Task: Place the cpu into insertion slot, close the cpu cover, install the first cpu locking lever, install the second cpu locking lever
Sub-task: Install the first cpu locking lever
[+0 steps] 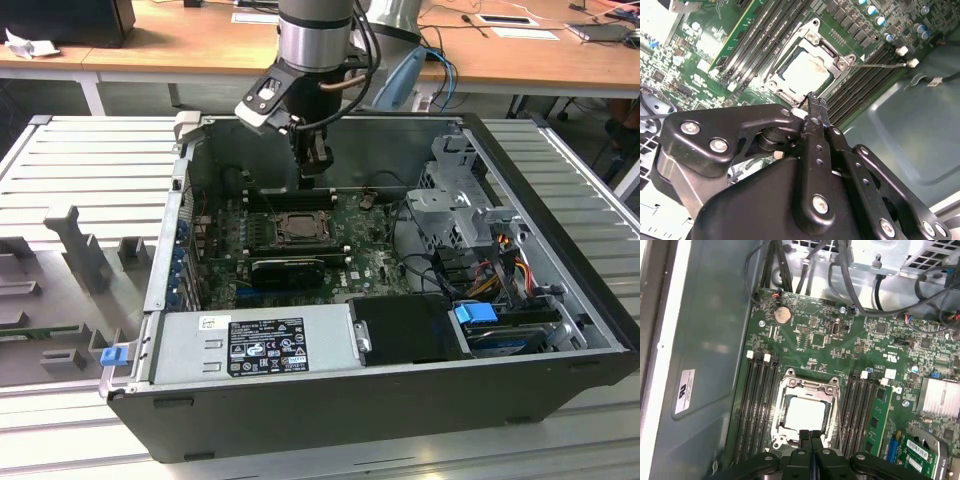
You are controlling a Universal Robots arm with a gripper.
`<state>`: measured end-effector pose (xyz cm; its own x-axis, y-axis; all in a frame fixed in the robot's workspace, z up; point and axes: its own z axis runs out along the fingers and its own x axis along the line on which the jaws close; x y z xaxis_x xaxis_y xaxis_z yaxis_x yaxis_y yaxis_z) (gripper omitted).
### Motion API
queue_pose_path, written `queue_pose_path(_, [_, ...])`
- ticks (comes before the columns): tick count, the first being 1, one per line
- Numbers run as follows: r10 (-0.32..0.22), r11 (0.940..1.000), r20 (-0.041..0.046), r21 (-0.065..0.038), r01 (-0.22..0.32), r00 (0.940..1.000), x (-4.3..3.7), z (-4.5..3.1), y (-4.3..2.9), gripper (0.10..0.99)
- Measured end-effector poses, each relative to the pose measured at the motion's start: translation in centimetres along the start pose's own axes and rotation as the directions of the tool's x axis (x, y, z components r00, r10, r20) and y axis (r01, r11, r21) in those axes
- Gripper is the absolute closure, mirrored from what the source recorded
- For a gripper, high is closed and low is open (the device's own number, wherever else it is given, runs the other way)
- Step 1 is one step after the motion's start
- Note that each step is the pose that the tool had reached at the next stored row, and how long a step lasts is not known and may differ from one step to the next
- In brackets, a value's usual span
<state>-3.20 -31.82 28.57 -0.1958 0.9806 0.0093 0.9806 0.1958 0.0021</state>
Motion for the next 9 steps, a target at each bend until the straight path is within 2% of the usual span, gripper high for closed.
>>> queue_pose_path(7, [-0.03, 0.9995, -0.0001, 0.0, 0.03, 0.9995, -0.02, 0.03, 0.0, 0.98])
queue_pose_path(9, [-0.058, 0.9983, -0.0002, 0.001, 0.058, 0.9983, -0.02, 0.03, 0.0, 0.98])
